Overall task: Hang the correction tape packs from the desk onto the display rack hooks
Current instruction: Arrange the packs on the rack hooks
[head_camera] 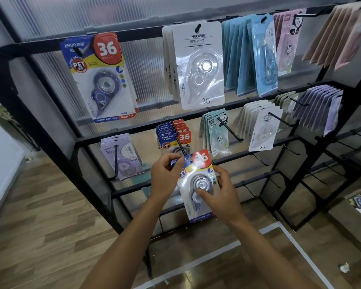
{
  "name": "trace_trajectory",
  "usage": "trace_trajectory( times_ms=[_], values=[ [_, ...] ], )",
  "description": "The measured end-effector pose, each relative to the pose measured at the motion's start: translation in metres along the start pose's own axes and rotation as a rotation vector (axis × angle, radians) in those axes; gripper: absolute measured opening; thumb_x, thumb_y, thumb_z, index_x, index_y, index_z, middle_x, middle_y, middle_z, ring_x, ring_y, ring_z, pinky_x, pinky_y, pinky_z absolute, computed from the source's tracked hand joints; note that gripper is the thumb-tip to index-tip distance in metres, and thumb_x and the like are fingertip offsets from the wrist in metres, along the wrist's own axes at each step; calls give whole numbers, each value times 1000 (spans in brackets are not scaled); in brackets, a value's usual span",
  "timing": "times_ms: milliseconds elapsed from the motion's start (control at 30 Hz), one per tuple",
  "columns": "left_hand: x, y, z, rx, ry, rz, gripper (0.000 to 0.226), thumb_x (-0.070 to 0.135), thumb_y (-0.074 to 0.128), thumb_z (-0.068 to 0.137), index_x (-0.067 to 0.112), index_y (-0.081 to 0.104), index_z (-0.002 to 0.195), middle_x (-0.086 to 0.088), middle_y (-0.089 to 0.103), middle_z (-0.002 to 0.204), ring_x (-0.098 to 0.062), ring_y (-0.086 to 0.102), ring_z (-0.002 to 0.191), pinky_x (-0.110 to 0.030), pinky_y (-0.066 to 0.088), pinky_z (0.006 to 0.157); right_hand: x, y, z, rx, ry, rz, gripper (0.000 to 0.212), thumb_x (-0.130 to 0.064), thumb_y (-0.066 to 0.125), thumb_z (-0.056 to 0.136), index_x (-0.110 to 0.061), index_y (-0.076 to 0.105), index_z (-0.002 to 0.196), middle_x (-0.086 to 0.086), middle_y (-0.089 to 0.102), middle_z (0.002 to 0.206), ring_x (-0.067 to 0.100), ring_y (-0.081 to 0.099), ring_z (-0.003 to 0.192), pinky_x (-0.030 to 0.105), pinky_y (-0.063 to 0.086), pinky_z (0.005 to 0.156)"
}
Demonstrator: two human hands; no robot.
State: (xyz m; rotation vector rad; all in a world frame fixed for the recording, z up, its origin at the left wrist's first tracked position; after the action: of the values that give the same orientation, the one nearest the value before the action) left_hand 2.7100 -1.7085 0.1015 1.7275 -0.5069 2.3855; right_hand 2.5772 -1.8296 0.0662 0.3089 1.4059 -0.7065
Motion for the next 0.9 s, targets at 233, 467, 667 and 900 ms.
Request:
trace_trajectory(
  times_ms=[233, 467, 667, 900],
  values=[
    [-3, -1, -2, -20, -80, -5, 17, 11, 67, 88, 27, 65, 85, 4, 67, 84, -24, 67, 85, -48, 57, 76, 0, 10, -3, -25, 21, 13, 61, -9, 78, 74, -38, 41, 112, -19, 60, 98, -11, 60, 94, 10, 51, 72],
    [3, -2, 2, 15, -81, -7, 12, 15, 66, 89, 22, 65, 98, -7, 67, 108, -21, 64, 96, -35, 58, 77, -4, 11, 1, 33, 13, 39, 59, -7, 79, 73, -38, 44, 109, -22, 60, 98, -13, 59, 91, 6, 49, 69],
    [0, 4, 2, -48, -74, 33, 11, 17, 63, 91, 21, 63, 101, -5, 63, 115, -14, 62, 93, -19, 55, 67, 3, 14, 0, 37, 22, 68, 58, -7, 77, 76, -40, 43, 108, -20, 58, 102, -16, 58, 93, 4, 47, 67],
    [4, 7, 7, -58, -84, 32, 13, 20, 63, 91, 33, 61, 93, 9, 62, 99, -8, 63, 89, -11, 51, 61, 9, 15, 6, 52, 33, 82, 56, -7, 77, 76, -37, 45, 111, -18, 60, 106, -8, 60, 97, 9, 50, 71]
  ],
)
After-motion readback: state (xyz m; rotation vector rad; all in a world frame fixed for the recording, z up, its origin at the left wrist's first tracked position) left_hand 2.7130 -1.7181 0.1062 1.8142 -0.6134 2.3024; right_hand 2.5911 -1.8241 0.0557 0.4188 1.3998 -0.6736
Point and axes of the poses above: each hand's wrist, its own z-axis towards the middle knuckle, its own y-axis out of the palm, x = y × z, the point moved 8 cm from there along z, towards the middle knuckle
